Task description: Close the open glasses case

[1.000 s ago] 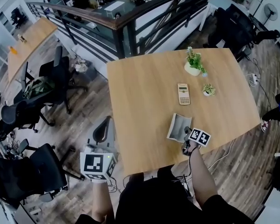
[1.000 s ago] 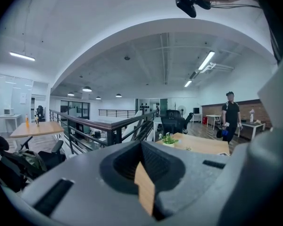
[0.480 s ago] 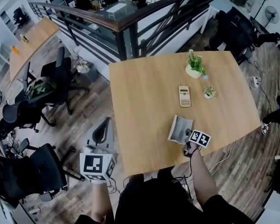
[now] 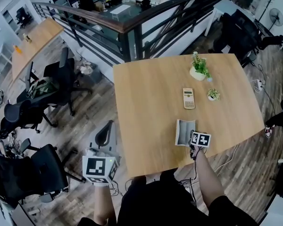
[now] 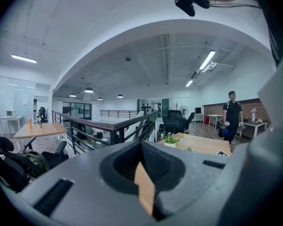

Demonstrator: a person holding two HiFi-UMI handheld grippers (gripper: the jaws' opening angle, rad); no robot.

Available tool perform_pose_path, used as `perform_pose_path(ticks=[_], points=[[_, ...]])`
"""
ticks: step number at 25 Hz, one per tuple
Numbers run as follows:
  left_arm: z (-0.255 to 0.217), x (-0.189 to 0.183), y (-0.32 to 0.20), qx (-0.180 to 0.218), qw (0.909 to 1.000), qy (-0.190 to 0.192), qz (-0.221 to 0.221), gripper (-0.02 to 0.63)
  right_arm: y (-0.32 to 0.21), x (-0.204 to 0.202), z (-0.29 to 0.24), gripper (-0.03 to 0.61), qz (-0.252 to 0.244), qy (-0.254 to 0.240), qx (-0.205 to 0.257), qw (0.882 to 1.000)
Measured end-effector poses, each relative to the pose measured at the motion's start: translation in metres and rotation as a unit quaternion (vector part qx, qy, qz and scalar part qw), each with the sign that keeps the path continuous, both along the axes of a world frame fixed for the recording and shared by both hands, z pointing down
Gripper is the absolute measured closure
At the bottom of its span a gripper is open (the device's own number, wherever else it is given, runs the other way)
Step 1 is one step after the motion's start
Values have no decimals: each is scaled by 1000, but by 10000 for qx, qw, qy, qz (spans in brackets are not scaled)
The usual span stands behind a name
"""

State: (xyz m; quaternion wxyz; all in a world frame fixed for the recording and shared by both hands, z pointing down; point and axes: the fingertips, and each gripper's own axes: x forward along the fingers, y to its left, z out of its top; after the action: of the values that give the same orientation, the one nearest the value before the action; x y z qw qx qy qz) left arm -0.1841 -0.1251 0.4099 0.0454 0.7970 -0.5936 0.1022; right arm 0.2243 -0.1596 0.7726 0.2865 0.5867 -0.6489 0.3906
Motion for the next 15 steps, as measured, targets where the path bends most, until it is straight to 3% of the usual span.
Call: perform_pose_path(ticks=[5, 8, 10, 15], points=[[0, -4, 3, 21, 10000, 15, -42, 615, -7, -7, -6, 552, -910, 1080, 56, 9900], [-1, -7, 6, 41, 10000, 50, -67, 615, -13, -15, -11, 552, -1663, 1969, 184, 9661], [-1, -7, 7, 59, 9999, 58, -63, 615, -16, -19, -13, 552, -2225, 2742, 234, 9353], [-2, -9, 8, 97, 9999, 8, -49, 615, -16, -27, -18, 547, -3151, 4396, 337, 8404]])
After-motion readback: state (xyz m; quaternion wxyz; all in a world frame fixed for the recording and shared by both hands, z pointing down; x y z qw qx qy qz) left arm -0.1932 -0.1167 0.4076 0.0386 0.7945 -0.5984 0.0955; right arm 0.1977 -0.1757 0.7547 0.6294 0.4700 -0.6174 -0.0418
